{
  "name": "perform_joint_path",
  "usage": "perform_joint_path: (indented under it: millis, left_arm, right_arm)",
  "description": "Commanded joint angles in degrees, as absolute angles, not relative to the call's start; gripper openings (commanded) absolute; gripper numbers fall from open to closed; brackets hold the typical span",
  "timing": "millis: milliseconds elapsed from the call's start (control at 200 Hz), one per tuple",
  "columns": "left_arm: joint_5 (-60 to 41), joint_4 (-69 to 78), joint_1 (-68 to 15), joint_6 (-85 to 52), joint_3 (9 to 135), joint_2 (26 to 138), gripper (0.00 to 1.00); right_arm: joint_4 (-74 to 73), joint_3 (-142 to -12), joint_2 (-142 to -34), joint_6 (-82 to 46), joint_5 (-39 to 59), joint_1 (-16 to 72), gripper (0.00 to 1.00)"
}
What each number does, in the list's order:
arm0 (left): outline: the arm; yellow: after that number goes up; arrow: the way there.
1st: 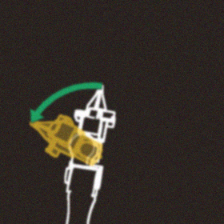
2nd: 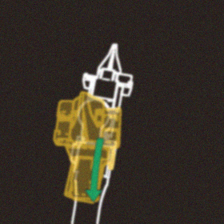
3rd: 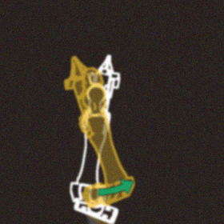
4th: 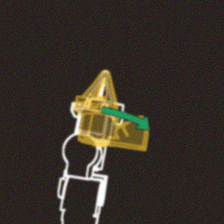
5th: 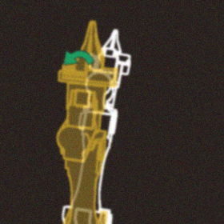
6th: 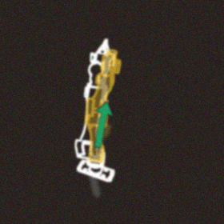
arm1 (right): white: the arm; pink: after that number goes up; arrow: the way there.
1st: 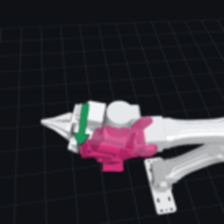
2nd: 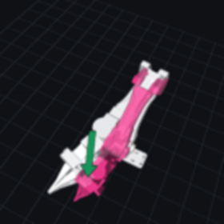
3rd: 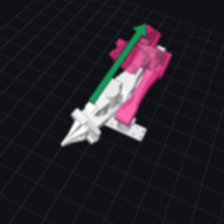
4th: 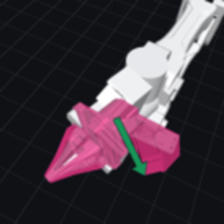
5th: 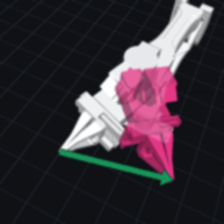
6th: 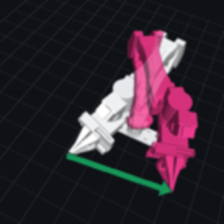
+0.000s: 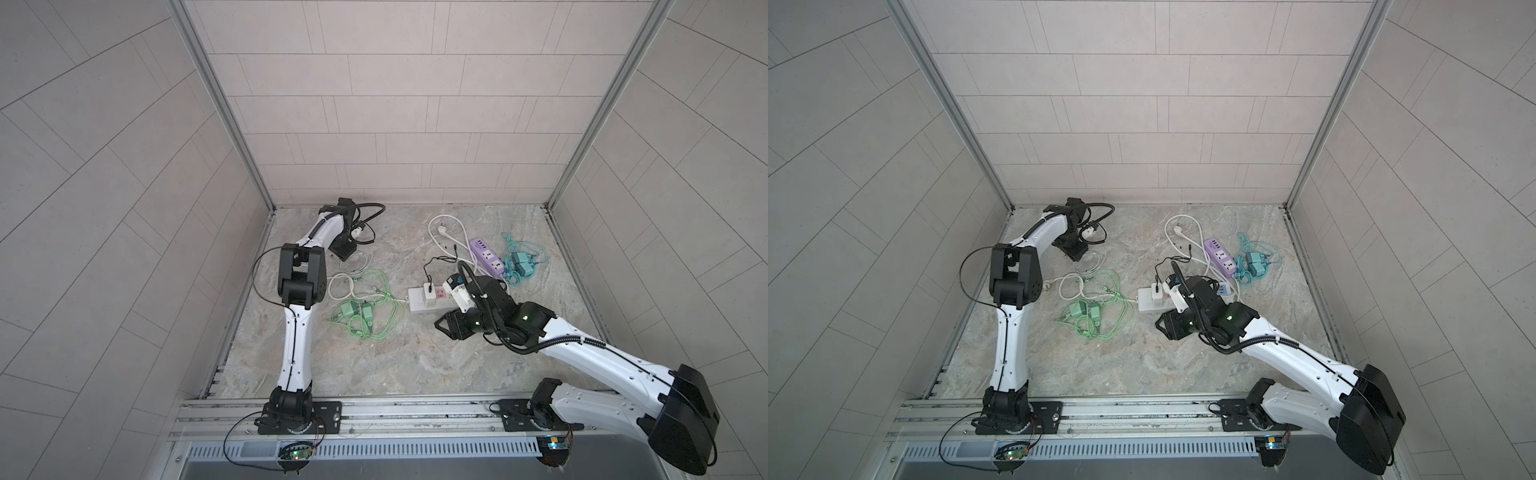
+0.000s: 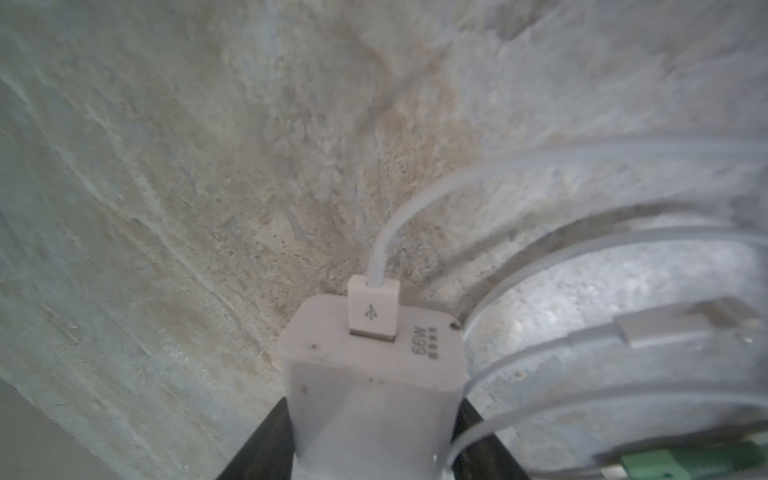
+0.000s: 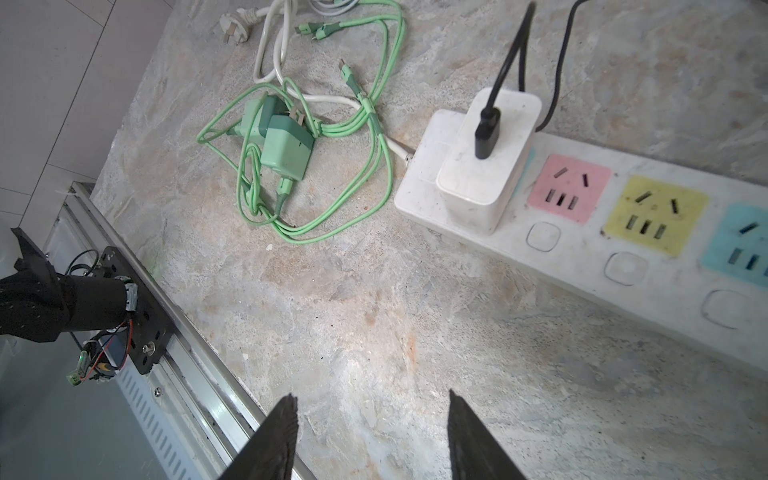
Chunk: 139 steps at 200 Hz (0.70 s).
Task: Insert the plug
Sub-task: 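Close the left gripper on the white charger body, then lift the charger with the left gripper while right gripper swings toward it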
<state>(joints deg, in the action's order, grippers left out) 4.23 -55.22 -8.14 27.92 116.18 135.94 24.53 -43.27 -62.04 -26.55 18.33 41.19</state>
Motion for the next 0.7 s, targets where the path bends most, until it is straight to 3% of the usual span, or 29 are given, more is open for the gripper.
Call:
perform_joint_path:
  millis: [0, 395, 691]
  left_arm:
    - [-4.44, -51.17, -8.68, 21.97, 110.49, 131.15, 0.39]
    - [-15.92, -15.01, -10.80, 12.38, 77.73, 104.30, 0.39]
    - [-20.14, 2.67, -16.56, 7.97, 60.06, 90.34, 0.39]
  right_arm:
    - [26.01, -46.56, -62.37, -24.99, 16.72, 41.05, 0.57]
    - [25.47, -58.19, -65.15, -22.62, 10.69, 36.87, 0.59]
    - [17.93, -66.36, -75.00, -30.31, 22.63, 30.09, 0.65]
